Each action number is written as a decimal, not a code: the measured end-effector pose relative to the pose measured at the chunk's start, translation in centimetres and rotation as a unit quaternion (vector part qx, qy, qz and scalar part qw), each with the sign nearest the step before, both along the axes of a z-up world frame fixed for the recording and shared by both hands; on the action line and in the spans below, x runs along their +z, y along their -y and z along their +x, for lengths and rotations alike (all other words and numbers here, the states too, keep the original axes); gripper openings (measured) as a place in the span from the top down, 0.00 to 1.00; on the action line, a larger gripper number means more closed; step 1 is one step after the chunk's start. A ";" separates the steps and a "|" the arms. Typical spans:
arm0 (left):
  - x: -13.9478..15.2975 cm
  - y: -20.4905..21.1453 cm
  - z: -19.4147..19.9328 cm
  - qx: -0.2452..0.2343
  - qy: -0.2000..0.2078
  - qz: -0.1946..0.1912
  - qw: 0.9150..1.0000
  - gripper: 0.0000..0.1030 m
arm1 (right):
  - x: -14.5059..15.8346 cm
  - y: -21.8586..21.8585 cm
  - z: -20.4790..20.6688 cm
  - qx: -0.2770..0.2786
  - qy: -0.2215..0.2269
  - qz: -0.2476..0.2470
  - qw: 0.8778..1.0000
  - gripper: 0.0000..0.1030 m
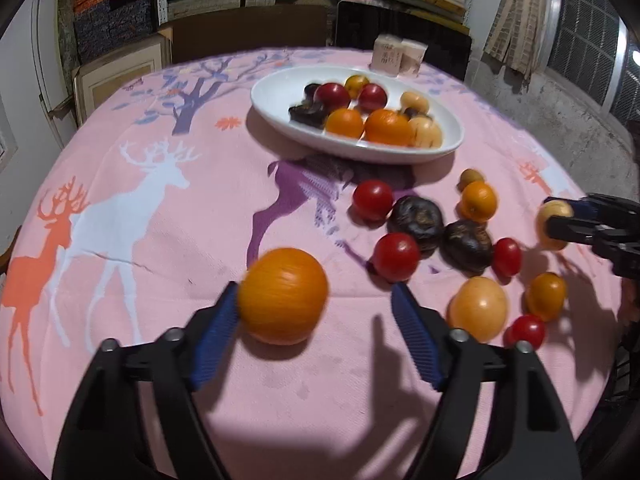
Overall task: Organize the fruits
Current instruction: 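Carry both fruits over the white plate and open both tools to release, then close the left tool on a large pale orange fruit while the right tool grasps a yellow-orange fruit, then carry both fruits over the white plate and open both tools to release, then close the right tool on a red plum while the left tool grasps another red plum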
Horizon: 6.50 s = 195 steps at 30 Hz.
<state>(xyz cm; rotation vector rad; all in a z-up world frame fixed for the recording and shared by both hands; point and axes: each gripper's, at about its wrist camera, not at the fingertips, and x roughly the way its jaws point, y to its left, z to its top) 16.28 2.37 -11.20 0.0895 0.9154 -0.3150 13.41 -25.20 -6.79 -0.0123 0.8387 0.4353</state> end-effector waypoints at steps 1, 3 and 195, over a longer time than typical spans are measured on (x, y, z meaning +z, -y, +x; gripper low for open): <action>-0.1 -0.4 0.4 0.008 -0.003 -0.009 1.000 0.24 | -0.1 0.0 -0.1 0.000 0.000 0.004 1.000 0.63; 0.0 -1.3 0.7 0.021 0.000 -0.029 0.999 0.40 | -0.1 0.0 -0.5 0.000 0.000 0.007 1.000 0.63; 0.7 3.0 -1.1 0.006 0.007 -0.001 1.000 0.16 | -3.2 -4.4 -5.0 0.062 0.000 0.038 0.997 0.73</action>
